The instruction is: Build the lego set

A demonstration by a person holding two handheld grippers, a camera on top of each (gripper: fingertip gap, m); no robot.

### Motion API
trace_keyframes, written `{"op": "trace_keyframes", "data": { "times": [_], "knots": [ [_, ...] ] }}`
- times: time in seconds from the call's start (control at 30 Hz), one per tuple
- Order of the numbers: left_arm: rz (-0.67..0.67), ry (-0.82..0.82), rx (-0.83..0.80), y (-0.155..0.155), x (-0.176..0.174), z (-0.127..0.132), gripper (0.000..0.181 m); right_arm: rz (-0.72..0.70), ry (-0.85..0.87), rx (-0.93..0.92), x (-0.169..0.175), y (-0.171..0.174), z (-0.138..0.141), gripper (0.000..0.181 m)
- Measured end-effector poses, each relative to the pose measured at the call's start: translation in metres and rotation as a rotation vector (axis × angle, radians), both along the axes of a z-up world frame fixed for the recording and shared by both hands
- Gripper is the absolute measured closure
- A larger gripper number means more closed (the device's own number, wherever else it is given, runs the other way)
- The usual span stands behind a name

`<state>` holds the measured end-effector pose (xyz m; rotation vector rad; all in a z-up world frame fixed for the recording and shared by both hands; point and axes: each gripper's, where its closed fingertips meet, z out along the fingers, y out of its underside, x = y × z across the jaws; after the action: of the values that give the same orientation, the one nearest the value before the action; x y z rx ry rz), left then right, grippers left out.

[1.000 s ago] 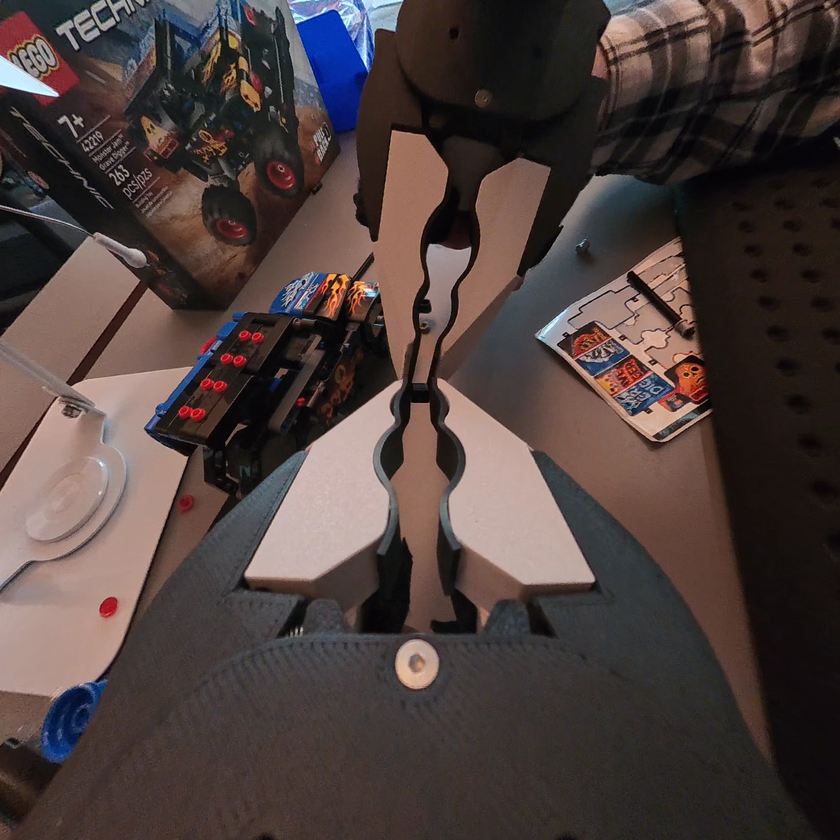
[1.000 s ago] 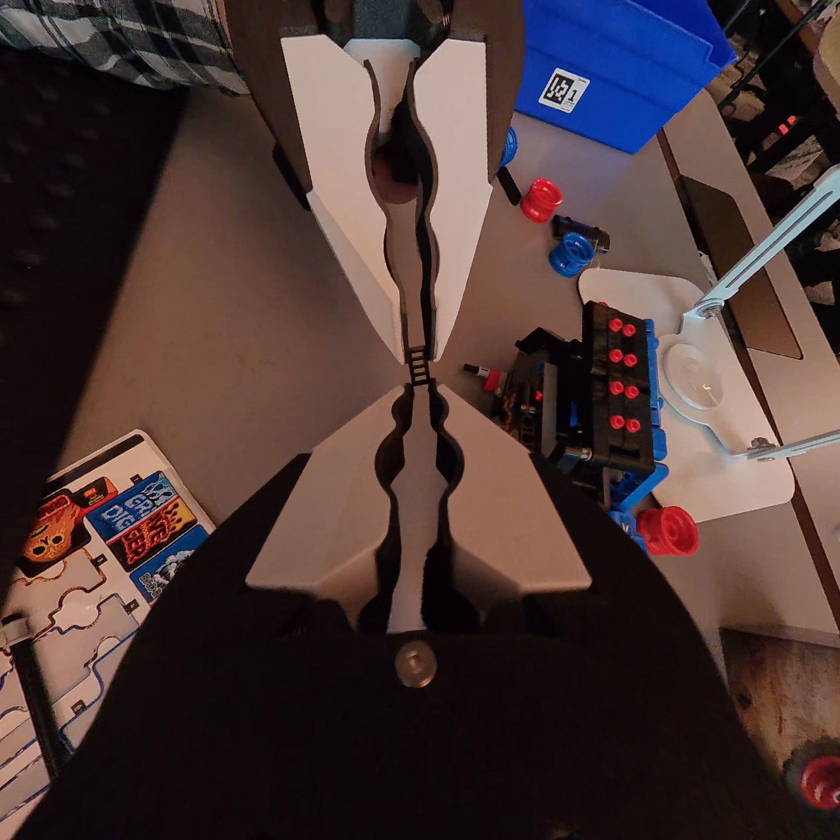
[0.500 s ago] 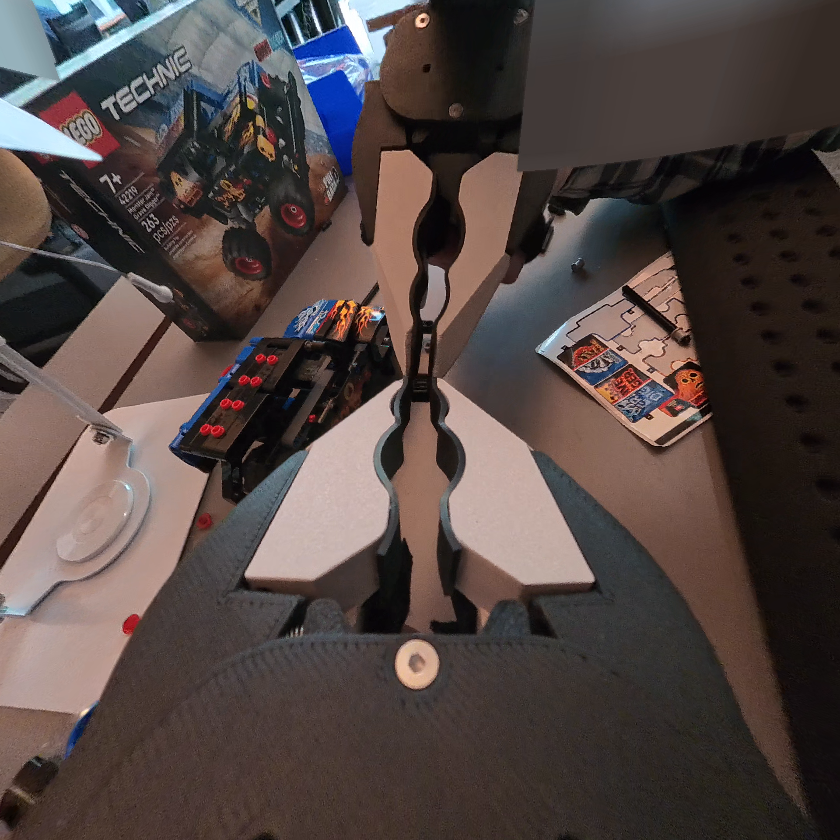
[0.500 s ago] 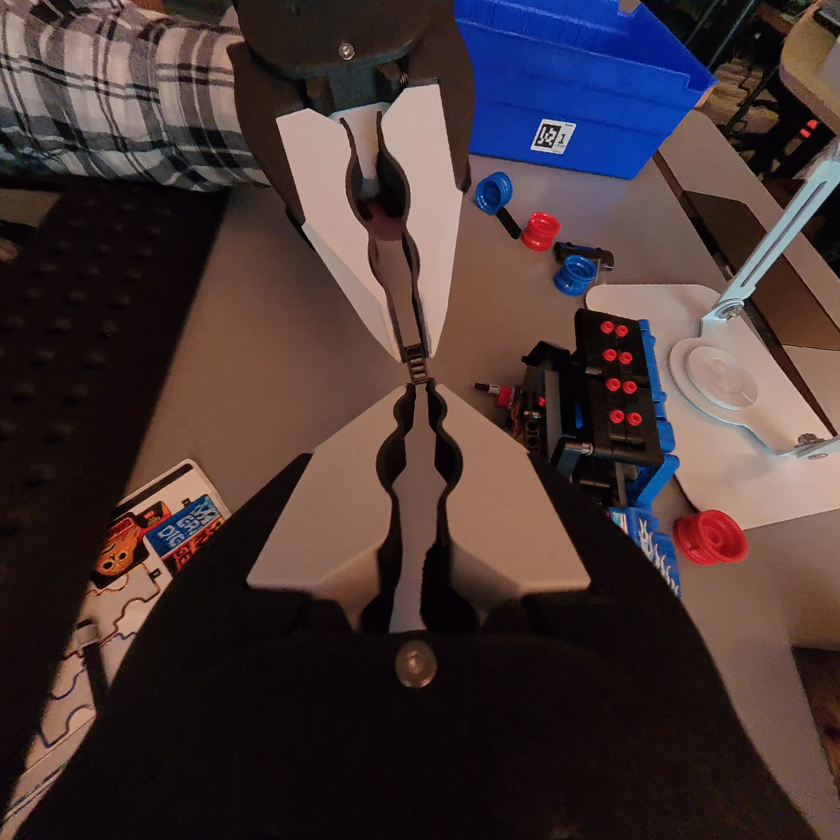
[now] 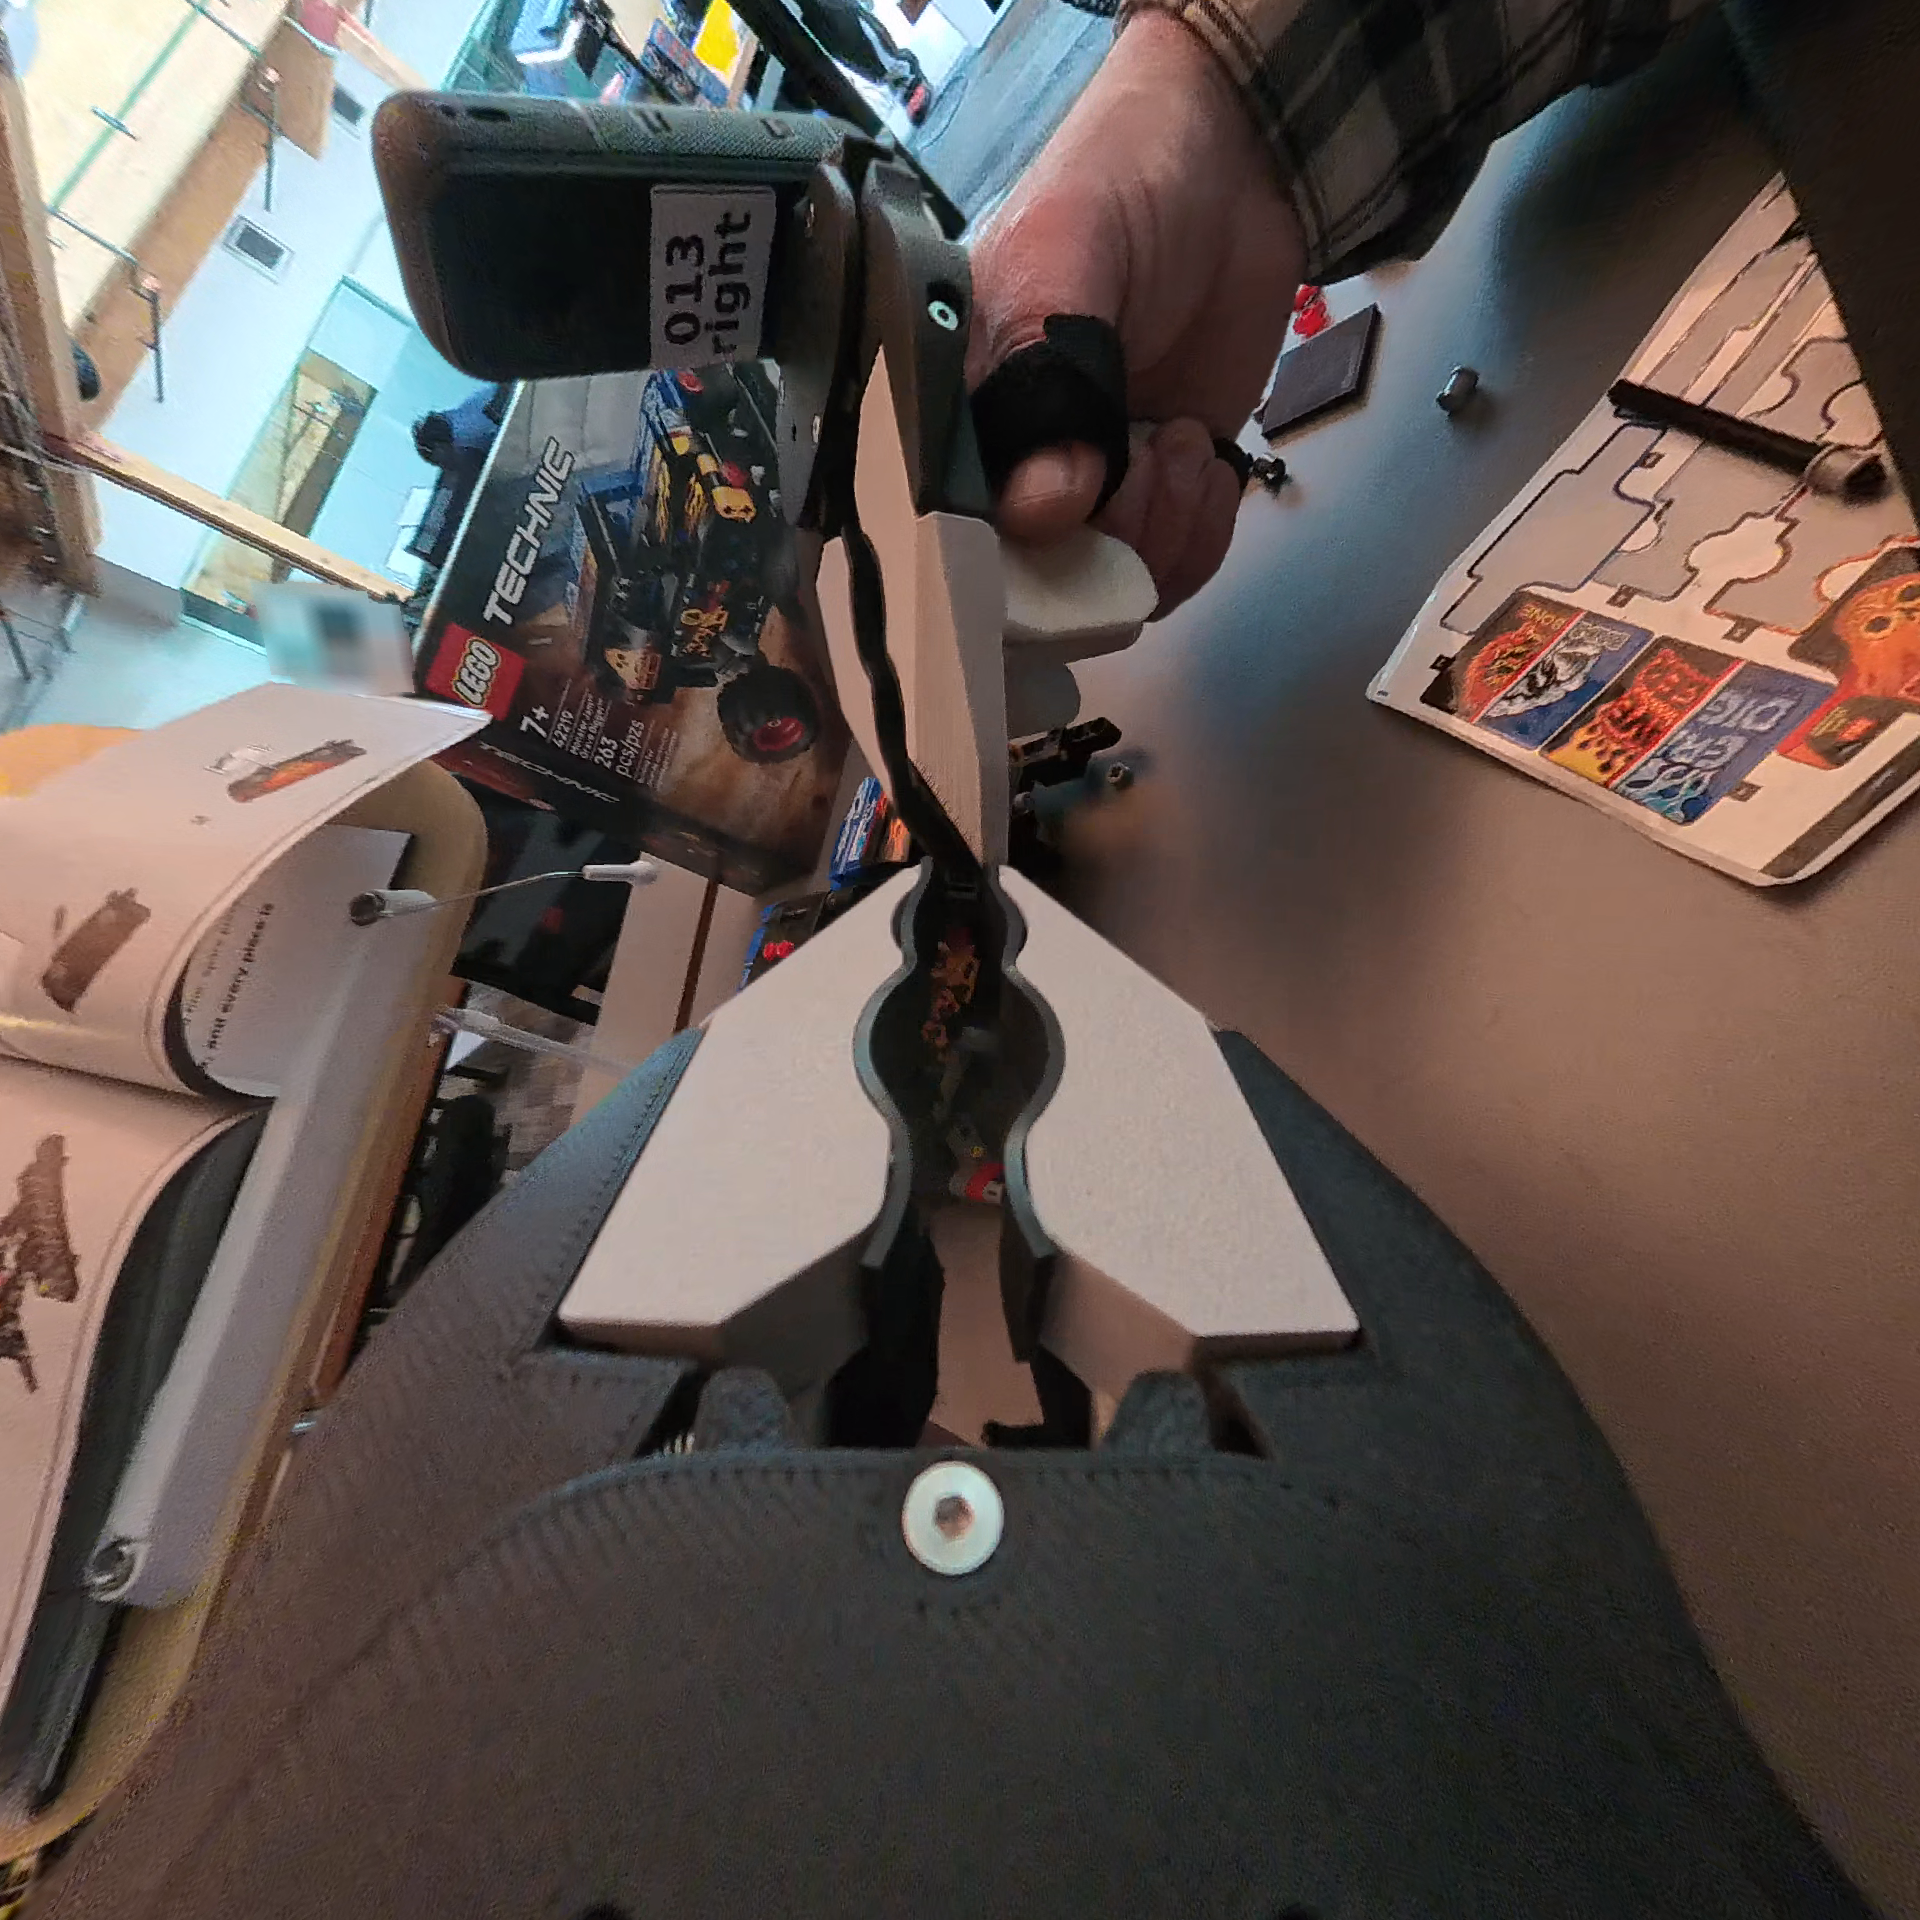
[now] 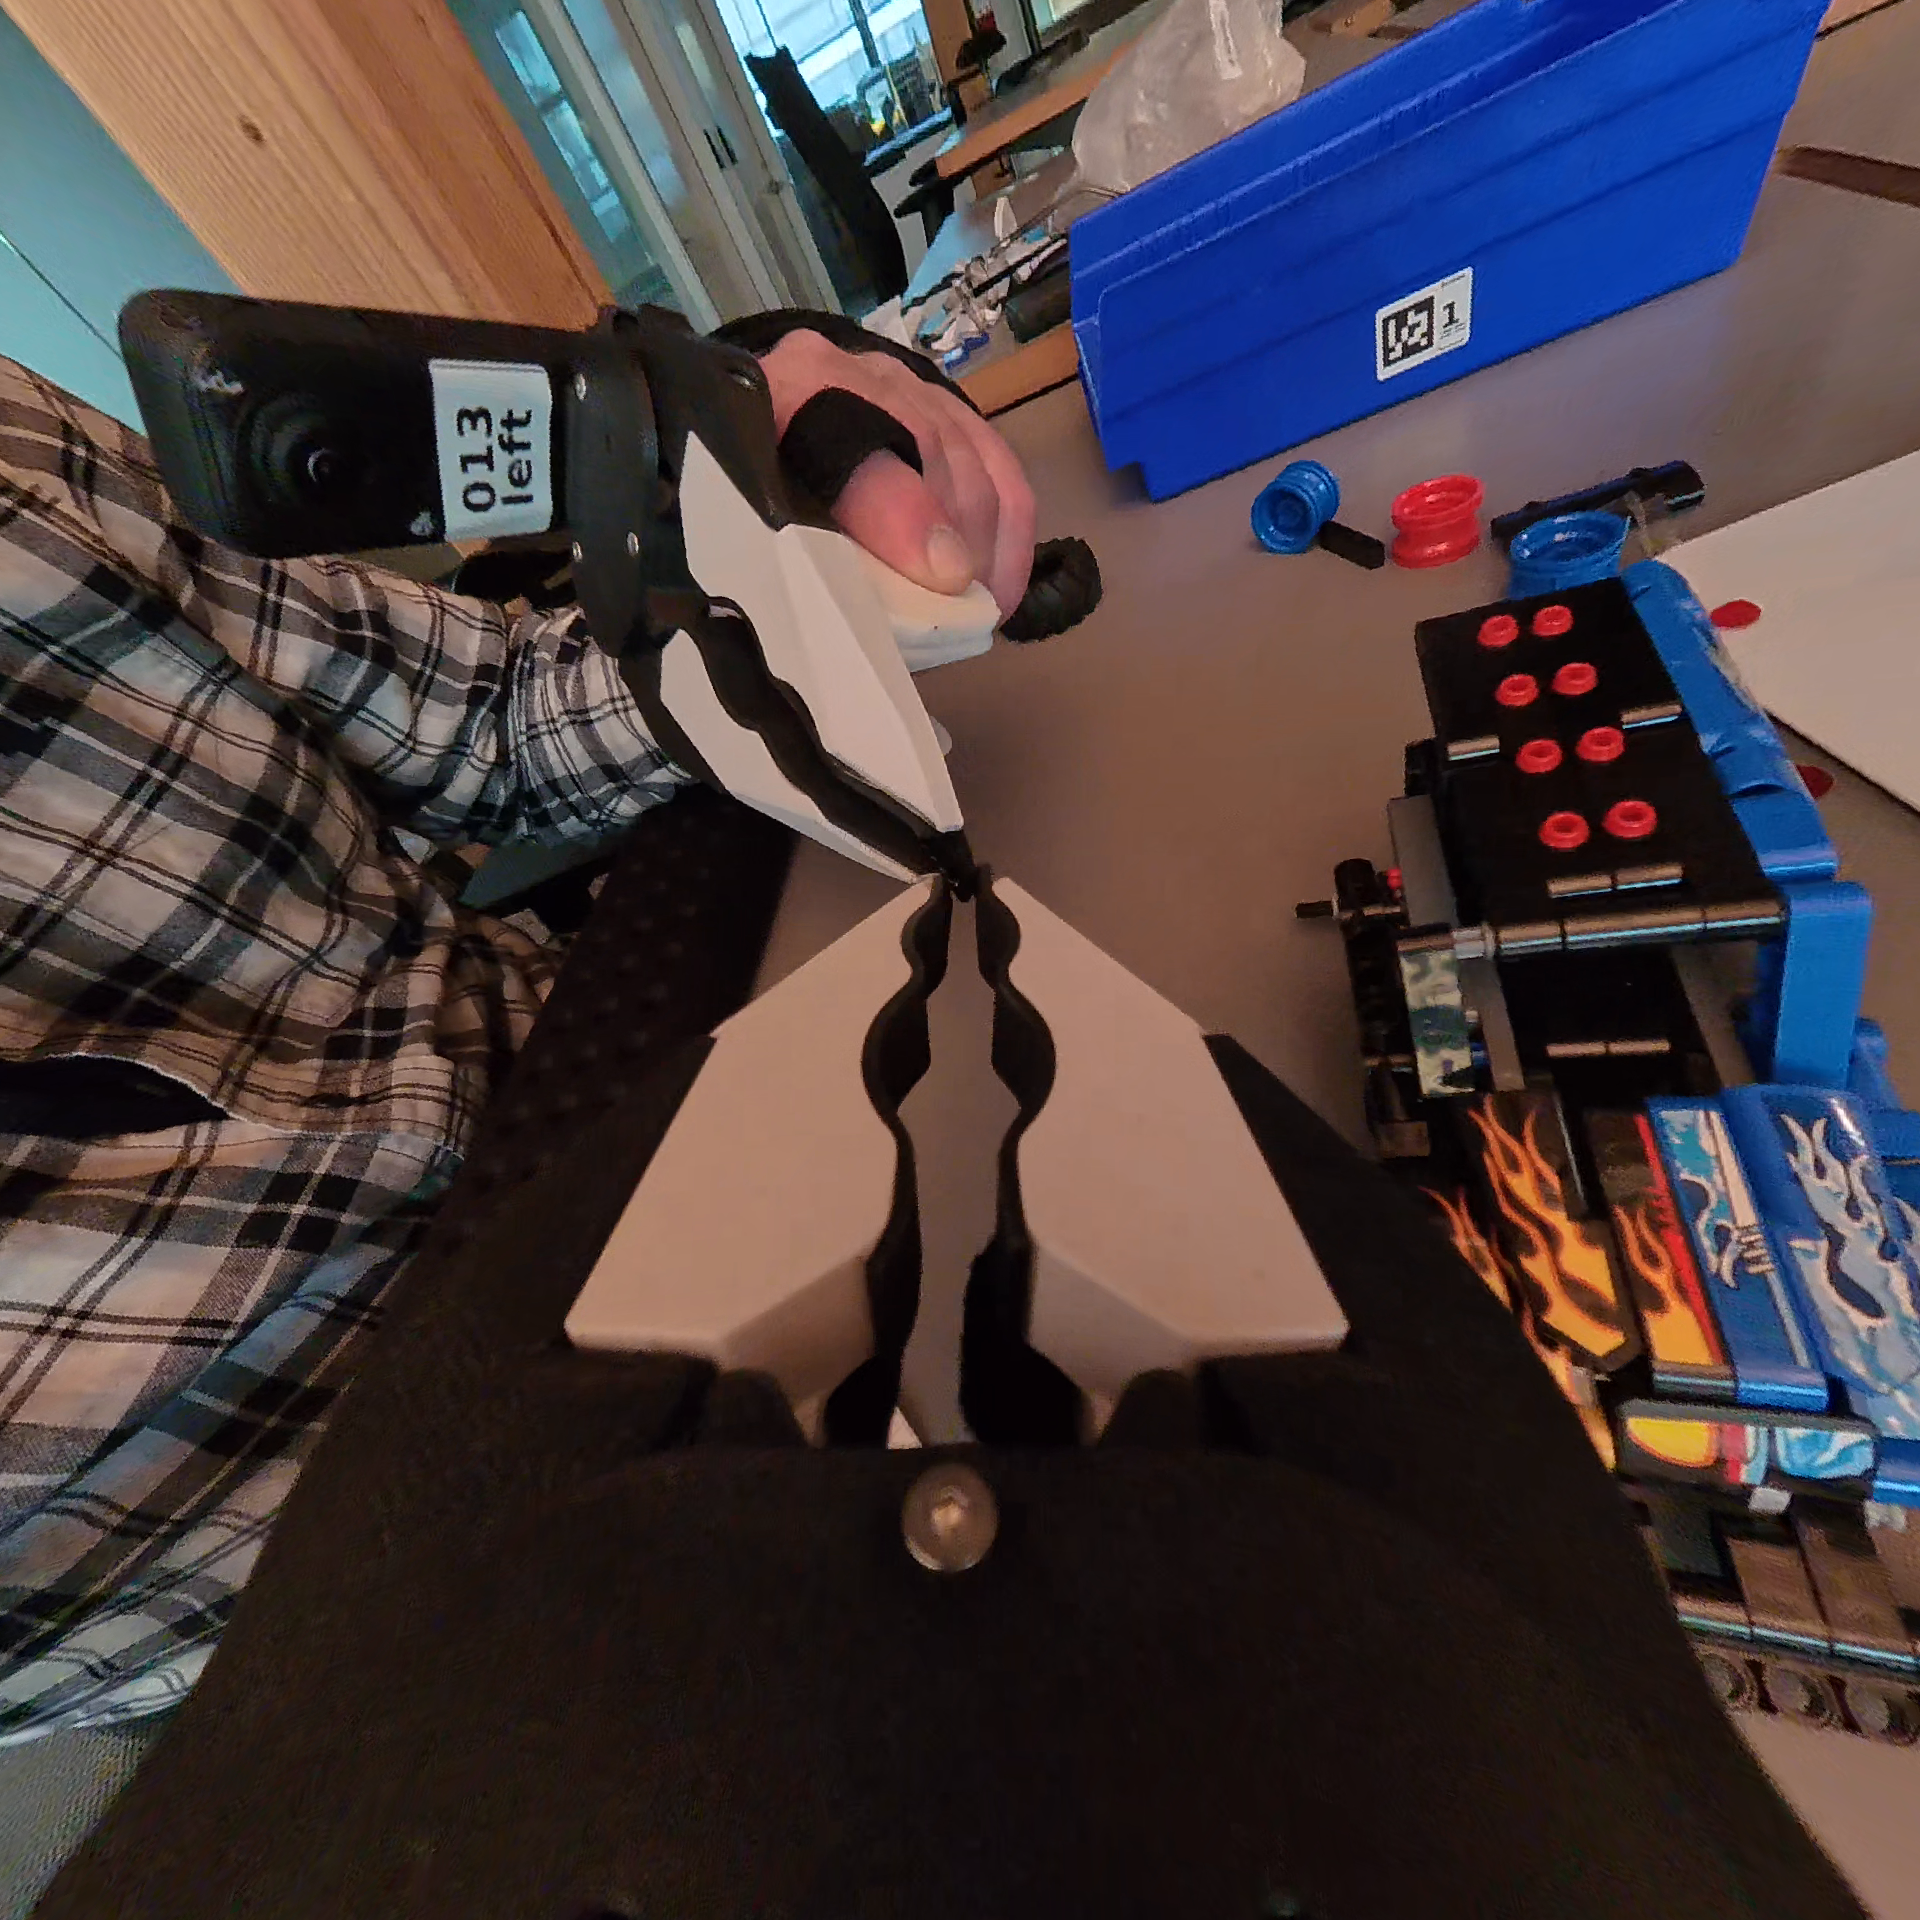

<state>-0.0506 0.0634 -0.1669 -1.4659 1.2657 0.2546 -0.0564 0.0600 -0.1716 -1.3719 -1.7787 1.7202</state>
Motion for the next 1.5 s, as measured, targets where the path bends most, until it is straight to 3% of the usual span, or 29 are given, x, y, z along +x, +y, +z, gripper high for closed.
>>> {"op": "trace_keyframes", "data": {
  "times": [0.13, 0.27, 0.4, 0.53, 0.73, 1.23, 1.5],
  "knots": [
    [0.019, -0.016, 0.024, 0.003, -0.003, 0.004, 0.174, -0.01, 0.054, 0.021, 0.0, 0.002, 0.006, 0.181],
    [0.065, -0.141, -0.004, 0.01, -0.007, 0.009, 0.175, -0.103, 0.123, 0.229, -0.005, 0.01, 0.009, 0.181],
    [0.151, -0.509, -0.232, 0.021, -0.019, 0.012, 0.167, -0.233, 0.187, 0.546, -0.01, 0.025, 0.009, 0.181],
    [0.123, -0.961, -0.517, 0.024, -0.021, 0.018, 0.165, -0.328, 0.257, 0.764, -0.012, 0.032, 0.017, 0.181],
    [0.041, -1.269, -0.721, 0.024, -0.017, 0.02, 0.165, -0.373, 0.333, 0.999, -0.013, 0.029, 0.023, 0.181],
    [-0.044, -1.456, -0.813, 0.023, -0.018, 0.025, 0.173, -0.407, 0.385, 1.146, -0.016, 0.026, 0.027, 0.181],
    [-0.063, -1.426, -0.763, 0.022, -0.02, 0.028, 0.174, -0.418, 0.396, 1.121, -0.018, 0.025, 0.029, 0.179]
  ]
}}
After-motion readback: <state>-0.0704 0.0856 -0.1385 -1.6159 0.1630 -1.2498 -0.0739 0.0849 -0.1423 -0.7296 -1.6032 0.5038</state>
